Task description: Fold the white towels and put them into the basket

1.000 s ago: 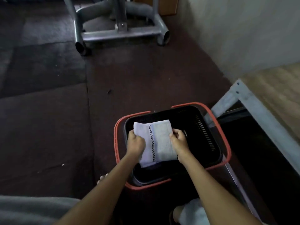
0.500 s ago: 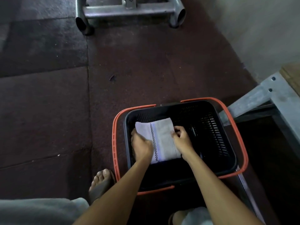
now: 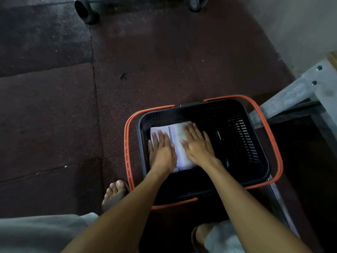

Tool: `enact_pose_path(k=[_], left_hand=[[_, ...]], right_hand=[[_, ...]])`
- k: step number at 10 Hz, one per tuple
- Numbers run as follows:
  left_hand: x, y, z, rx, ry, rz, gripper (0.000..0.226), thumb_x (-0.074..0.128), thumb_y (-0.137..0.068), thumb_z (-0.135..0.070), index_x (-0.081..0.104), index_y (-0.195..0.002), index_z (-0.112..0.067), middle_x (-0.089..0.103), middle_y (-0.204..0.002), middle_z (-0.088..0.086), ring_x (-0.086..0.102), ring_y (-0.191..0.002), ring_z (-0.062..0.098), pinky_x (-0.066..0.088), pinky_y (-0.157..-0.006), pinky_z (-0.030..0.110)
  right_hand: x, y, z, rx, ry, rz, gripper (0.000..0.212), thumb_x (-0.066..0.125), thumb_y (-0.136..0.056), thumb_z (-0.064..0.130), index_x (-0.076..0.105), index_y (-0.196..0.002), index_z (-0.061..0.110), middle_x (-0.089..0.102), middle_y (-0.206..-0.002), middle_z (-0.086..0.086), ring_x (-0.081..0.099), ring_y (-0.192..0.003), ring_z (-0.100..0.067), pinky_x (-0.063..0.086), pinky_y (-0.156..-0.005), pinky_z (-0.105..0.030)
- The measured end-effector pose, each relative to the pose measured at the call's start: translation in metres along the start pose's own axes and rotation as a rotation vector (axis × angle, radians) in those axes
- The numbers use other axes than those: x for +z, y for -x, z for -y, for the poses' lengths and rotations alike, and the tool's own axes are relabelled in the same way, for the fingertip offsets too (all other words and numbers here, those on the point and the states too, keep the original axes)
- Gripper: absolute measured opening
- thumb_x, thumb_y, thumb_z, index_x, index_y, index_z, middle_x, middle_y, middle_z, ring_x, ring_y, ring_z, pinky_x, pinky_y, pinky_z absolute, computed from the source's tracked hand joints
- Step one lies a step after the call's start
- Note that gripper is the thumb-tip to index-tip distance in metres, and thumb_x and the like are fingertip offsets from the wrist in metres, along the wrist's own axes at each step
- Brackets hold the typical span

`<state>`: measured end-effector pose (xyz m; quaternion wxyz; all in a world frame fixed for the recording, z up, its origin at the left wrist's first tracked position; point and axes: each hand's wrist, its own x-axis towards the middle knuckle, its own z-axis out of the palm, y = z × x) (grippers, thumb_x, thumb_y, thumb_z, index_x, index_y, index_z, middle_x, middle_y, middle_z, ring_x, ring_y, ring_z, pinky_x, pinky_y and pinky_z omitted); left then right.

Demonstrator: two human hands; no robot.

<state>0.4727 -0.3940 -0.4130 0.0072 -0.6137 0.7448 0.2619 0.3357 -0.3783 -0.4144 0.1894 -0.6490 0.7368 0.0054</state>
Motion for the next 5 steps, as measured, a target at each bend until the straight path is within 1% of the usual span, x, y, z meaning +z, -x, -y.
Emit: enact_pose_path(k=[1, 2, 3, 4, 5], left_hand=[[0.015, -0.015, 0.005, 0.009, -0.017, -0.006, 0.059, 0.015, -0.099, -0.036, 0.001, -0.149, -0.007, -0.008, -0.158, 0.010, -0.015, -0.145, 0.028, -0.008, -0.117, 0.039], [0.026, -0.019, 0.008, -0.001, -0.055, -0.044, 0.068, 0.003, -0.092, -0.043, 0.000, -0.149, -0.006, -0.007, -0.158, 0.011, -0.013, -0.145, 0.028, -0.013, -0.114, 0.036], [0.032, -0.018, 0.005, -0.018, -0.035, -0.077, 0.075, 0.000, -0.085, -0.044, 0.007, -0.148, -0.004, 0.001, -0.158, 0.014, -0.006, -0.145, 0.031, -0.015, -0.112, 0.037], [0.019, -0.020, 0.000, -0.050, -0.015, 0.012, 0.069, 0.005, -0.091, -0.044, 0.003, -0.149, -0.006, -0.004, -0.158, 0.013, -0.010, -0.145, 0.030, -0.011, -0.115, 0.037], [-0.013, -0.014, -0.004, -0.018, -0.043, 0.075, 0.059, 0.026, -0.097, -0.036, 0.018, -0.146, -0.004, 0.009, -0.156, 0.019, 0.001, -0.145, 0.034, -0.001, -0.118, 0.043]], right_hand=[[0.016, -0.013, -0.005, 0.028, 0.065, -0.009, 0.082, -0.007, -0.080, 0.051, 0.008, -0.151, 0.013, 0.005, -0.160, -0.004, 0.006, -0.148, -0.019, 0.010, -0.117, -0.046], [0.023, -0.018, -0.006, 0.033, 0.076, -0.001, 0.078, -0.003, -0.082, 0.050, 0.009, -0.150, 0.013, 0.006, -0.160, -0.004, 0.007, -0.147, -0.019, 0.008, -0.117, -0.048], [0.025, -0.020, -0.008, 0.050, 0.086, 0.061, 0.075, -0.002, -0.085, 0.050, 0.004, -0.151, 0.015, -0.001, -0.160, -0.002, 0.001, -0.148, -0.017, 0.002, -0.117, -0.047], [0.012, -0.021, -0.006, 0.061, 0.084, 0.114, 0.066, 0.009, -0.095, 0.049, -0.002, -0.151, 0.016, -0.007, -0.160, -0.001, -0.005, -0.147, -0.016, -0.002, -0.117, -0.047], [-0.013, -0.009, 0.002, 0.067, 0.087, 0.140, 0.064, 0.026, -0.098, 0.044, 0.003, -0.151, 0.017, -0.002, -0.160, 0.000, -0.004, -0.147, -0.016, -0.003, -0.118, -0.046]])
